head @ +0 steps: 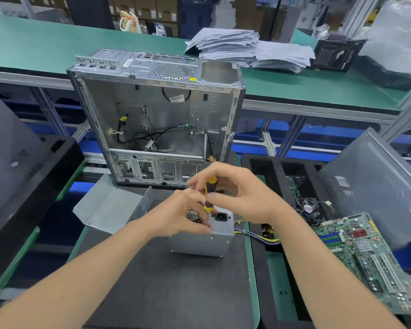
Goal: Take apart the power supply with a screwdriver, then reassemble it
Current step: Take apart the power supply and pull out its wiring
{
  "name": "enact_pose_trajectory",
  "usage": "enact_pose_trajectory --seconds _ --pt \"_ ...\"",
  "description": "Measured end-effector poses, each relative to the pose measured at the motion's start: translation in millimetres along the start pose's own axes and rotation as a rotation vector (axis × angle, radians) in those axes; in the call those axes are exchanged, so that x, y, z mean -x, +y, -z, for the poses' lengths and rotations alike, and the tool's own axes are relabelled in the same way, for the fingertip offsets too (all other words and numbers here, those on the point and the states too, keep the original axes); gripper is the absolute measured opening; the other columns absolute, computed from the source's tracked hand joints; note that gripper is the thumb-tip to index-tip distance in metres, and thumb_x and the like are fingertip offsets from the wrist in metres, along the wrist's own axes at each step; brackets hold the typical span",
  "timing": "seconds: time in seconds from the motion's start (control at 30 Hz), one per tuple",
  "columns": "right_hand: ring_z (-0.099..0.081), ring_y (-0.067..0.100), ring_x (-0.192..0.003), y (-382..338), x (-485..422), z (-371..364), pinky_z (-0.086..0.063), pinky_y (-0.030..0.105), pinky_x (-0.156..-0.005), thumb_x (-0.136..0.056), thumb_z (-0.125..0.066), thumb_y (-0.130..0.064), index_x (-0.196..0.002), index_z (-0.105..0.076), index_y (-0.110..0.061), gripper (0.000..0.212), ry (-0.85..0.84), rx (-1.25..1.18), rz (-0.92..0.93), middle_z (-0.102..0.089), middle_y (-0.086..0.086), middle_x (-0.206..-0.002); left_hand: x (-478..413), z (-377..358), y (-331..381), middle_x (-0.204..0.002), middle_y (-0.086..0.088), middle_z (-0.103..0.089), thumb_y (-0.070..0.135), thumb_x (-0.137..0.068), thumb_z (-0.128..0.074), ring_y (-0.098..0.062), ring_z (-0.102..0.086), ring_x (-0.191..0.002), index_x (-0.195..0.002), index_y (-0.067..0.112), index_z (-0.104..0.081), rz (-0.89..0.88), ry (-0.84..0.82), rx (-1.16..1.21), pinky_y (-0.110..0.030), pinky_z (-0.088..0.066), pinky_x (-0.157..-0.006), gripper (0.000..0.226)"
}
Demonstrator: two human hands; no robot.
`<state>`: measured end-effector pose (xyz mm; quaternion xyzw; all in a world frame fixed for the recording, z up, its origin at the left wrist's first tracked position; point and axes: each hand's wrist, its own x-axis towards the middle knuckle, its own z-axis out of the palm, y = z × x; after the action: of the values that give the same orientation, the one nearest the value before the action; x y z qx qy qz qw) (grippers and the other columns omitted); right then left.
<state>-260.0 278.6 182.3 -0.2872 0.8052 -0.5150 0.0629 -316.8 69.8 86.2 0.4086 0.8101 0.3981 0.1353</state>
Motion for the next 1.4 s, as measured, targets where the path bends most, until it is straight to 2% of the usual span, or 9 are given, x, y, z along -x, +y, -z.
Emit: enact_pose_trajectory --seconds 0.1,0.3,0.6,0.83,1.0,1.1,1.2,1.3,1.4 --pt "-0.069 0.039 -0.103 -2 1 7 -0.053 0.069 -0.079 -0.096 -0.06 0.012 -0.109 -0.069 -0.01 0.027 -0.09 -0.076 -0.034 -0.073 0.004 -0.12 2 1 1 -0.116 0.018 -0.068 0.037 -0.078 -0.091 -0.006 -0.058 -0.118 -0.094 0.026 -0.081 0.07 -0.016 0.072 -0.035 -0.048 -0.099 0.022" --pt "-0.075 0.028 -0.09 -2 2 4 -0.063 0.048 -0.081 -0.09 -0.074 0.006 -0.104 -0.071 -0.017 0.027 0.071 0.073 -0.055 -0.077 -0.002 -0.097 -1 -1 1 -0.118 0.016 -0.072 0.034 -0.079 -0.09 -0.015 -0.058 -0.124 -0.083 0.028 -0.082 -0.017 -0.005 0.005 -0.042 -0.046 -0.106 0.01" --pt "-0.078 0.019 -0.084 -3 5 -3 -0.064 0.036 -0.083 -0.087 -0.08 0.003 -0.099 -0.072 -0.019 0.026 0.186 0.156 -0.064 -0.076 -0.005 -0.087 -2 -2 -6 -0.118 0.02 -0.071 0.036 -0.078 -0.09 -0.01 -0.054 -0.125 -0.083 0.03 -0.081 -0.06 0.016 -0.05 -0.034 -0.044 -0.106 0.012" --pt "-0.075 0.027 -0.081 1 8 -4 -0.063 0.043 -0.081 -0.092 -0.074 0.0 -0.114 -0.068 -0.023 0.032 0.259 0.05 -0.062 -0.073 -0.001 -0.099 -5 9 -7 -0.125 0.027 -0.056 0.055 -0.071 -0.09 0.001 -0.053 -0.123 -0.126 0.043 -0.057 0.015 -0.002 -0.032 -0.017 -0.041 -0.104 0.066" --pt "-0.072 0.024 -0.087 3 5 6 -0.062 0.036 -0.077 -0.098 -0.065 -0.003 -0.122 -0.059 -0.03 0.037 0.482 0.103 -0.016 -0.069 -0.008 -0.1 -24 26 1 -0.135 0.015 -0.06 0.052 -0.082 -0.083 -0.007 -0.057 -0.123 -0.141 0.032 -0.054 0.286 -0.295 -0.267 -0.032 -0.045 -0.108 0.069" --pt "-0.063 0.006 -0.096 18 2 14 -0.051 0.025 -0.082 -0.102 -0.058 -0.009 -0.123 -0.057 -0.034 0.032 0.381 0.377 -0.171 -0.064 -0.017 -0.104 -37 30 12 -0.118 0.015 -0.063 0.053 -0.082 -0.082 -0.014 -0.063 -0.108 -0.133 0.033 -0.054 0.395 -0.399 -0.322 -0.038 -0.051 -0.097 0.062" --pt "-0.058 0.002 -0.095 41 8 11 -0.048 0.03 -0.085 -0.098 -0.068 -0.034 -0.112 -0.069 -0.031 0.015 0.263 0.521 -0.39 -0.065 -0.013 -0.106 -46 34 23 -0.111 0.016 -0.062 0.049 -0.078 -0.086 -0.013 -0.063 -0.104 -0.129 0.031 -0.056 0.42 -0.445 -0.328 -0.036 -0.052 -0.095 0.062" --pt "-0.063 0.006 -0.096 62 23 6 -0.054 0.033 -0.088 -0.087 -0.075 -0.059 -0.113 -0.074 -0.033 0.037 0.011 0.513 -0.588 -0.07 -0.011 -0.108 -48 38 30 -0.106 0.014 -0.072 0.044 -0.078 -0.088 -0.012 -0.069 -0.097 -0.12 0.025 -0.068 0.408 -0.51 -0.293 -0.03 -0.057 -0.086 0.05" --pt "-0.066 0.008 -0.085 70 34 5 -0.054 0.032 -0.081 -0.084 -0.075 -0.063 -0.094 -0.076 -0.037 0.028 -0.051 0.377 -0.605 -0.074 -0.008 -0.095 -43 35 30 -0.094 0.012 -0.078 0.041 -0.073 -0.093 -0.01 -0.073 -0.087 -0.105 0.025 -0.077 0.46 -0.499 -0.186 -0.029 -0.059 -0.077 0.039"
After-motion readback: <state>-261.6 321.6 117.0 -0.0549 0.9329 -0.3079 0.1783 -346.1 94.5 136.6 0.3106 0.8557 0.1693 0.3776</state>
